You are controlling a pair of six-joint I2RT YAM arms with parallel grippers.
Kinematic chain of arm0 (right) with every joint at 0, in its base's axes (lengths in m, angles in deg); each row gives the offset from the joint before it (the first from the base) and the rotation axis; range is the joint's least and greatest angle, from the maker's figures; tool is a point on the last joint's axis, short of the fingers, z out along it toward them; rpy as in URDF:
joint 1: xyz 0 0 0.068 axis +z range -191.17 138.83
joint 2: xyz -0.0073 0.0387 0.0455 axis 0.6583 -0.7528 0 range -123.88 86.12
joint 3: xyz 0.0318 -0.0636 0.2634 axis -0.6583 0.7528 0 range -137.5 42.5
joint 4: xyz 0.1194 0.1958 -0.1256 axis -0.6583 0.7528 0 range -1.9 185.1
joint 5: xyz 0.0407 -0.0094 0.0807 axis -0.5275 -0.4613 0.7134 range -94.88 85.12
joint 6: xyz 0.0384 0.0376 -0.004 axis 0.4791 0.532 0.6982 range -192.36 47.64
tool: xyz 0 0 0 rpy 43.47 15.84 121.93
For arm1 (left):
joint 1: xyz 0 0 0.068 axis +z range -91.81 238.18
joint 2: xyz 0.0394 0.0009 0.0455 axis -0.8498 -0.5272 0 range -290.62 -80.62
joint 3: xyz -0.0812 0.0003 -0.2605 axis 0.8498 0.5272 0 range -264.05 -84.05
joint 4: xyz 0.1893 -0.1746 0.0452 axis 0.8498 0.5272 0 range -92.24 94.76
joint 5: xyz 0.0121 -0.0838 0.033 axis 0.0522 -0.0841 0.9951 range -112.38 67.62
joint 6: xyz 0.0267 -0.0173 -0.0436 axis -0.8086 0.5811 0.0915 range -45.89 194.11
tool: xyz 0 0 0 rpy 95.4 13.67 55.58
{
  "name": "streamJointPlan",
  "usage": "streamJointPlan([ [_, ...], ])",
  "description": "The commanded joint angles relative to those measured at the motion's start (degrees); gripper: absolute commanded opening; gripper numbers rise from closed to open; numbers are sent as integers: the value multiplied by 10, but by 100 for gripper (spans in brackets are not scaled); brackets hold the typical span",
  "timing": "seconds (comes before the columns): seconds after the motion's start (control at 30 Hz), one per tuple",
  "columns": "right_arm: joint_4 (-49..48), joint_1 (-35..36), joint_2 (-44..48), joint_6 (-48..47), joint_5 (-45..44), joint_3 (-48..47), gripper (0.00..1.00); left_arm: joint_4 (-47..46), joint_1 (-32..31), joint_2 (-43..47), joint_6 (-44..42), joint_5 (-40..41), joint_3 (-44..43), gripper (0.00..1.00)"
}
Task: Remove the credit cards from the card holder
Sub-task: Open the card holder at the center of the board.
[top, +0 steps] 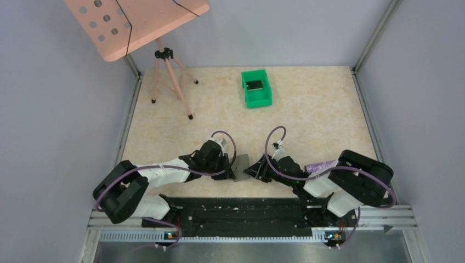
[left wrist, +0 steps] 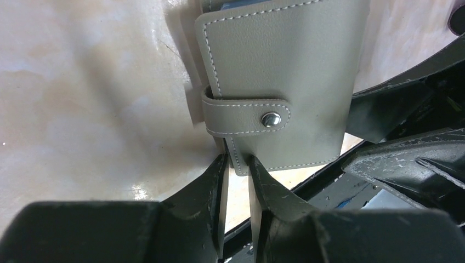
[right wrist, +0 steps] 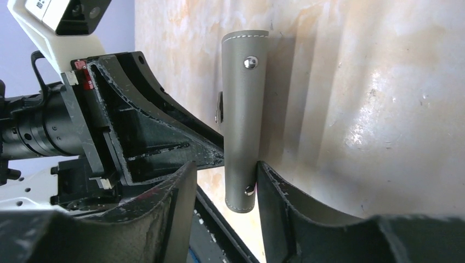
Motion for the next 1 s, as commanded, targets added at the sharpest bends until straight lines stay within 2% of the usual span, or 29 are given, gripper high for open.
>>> streamJointPlan([
  [0.0, -78, -1, -9, 8, 32, -3, 41, -10, -2, -13, 0, -5, 9, 25],
  [0.07, -78, -1, -14, 8, 36, -7, 36, -11, -2, -13, 1, -7, 8, 25],
  [0.27, -51, -9, -6, 8, 37, -5, 0, 14, -2, 13, 2, 3, -2, 27],
  [0.63, 58, -9, 72, -14, 12, -6, 0, 134, -3, 61, -14, 50, -85, 48],
  [0.97, 135, -6, 123, -28, -9, -14, 0, 151, -12, 14, -40, 45, -159, 52],
])
